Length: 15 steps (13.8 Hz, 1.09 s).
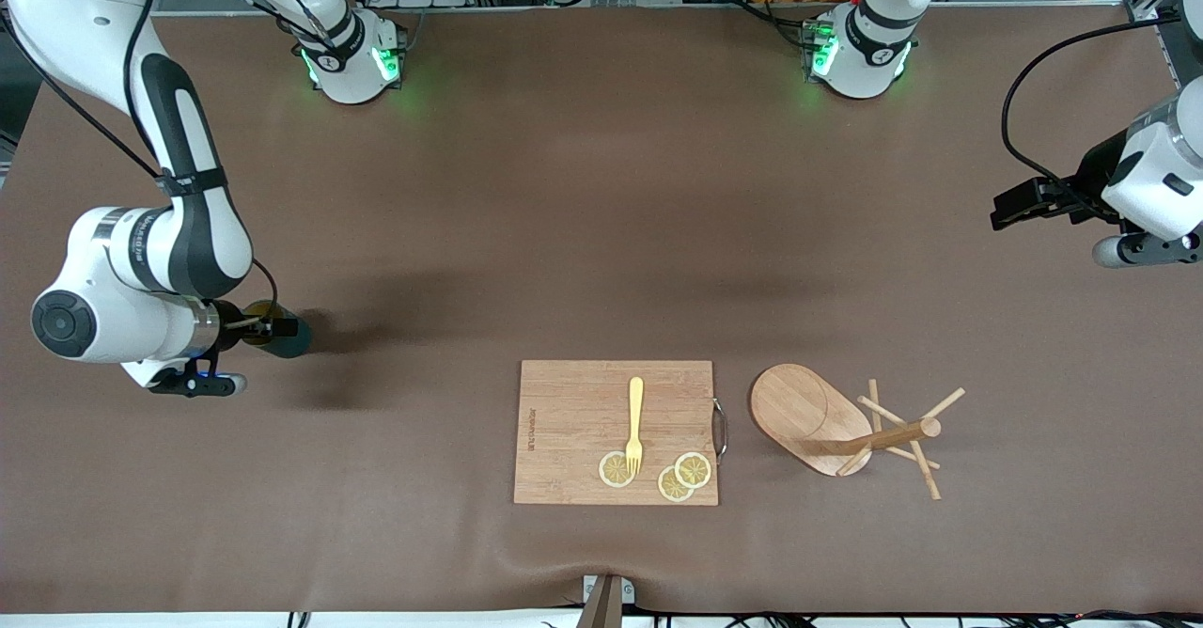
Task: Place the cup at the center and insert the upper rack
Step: 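Close the right gripper on the teal mug's rim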
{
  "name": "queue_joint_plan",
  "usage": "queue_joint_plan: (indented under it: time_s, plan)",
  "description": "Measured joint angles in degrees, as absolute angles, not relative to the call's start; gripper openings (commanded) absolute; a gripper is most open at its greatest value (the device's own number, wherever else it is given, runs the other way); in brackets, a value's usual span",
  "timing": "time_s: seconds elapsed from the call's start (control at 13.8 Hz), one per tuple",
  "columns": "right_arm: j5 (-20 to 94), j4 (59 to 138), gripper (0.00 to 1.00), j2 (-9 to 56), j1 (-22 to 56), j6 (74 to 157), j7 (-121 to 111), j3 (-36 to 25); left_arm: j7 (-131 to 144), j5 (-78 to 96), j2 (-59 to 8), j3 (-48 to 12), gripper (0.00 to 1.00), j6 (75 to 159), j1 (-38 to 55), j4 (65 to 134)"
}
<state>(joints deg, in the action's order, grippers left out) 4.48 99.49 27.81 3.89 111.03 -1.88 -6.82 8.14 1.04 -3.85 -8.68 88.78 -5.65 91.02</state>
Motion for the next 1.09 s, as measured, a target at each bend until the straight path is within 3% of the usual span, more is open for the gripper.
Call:
queue_joint_plan:
  time_s: [0.65,0.72,0.8,1.09]
  plan:
    - [6.0,101.9,1.0,29.1,4.2,111.1,-1.8,-6.8,8.1,1.0,-4.0,-8.7,1.0,88.9,-5.6,91.0]
    - [6.3,101.9,0.97,29.4,4.2,111.2,-1.8,-6.8,8.1,1.0,-4.0,-8.7,1.0,88.9,-5.6,91.0]
    - [6.5,101.9,0.89,29.6,4.2,111.3,-1.8,-6.8,8.1,1.0,-4.0,-8.7,1.0,89.0,-5.6,91.0]
    - [6.6,101.9,0.43,29.7,4.3,112.4,-1.8,-6.8,8.1,1.0,-4.1,-8.7,1.0,89.2,-5.5,91.0]
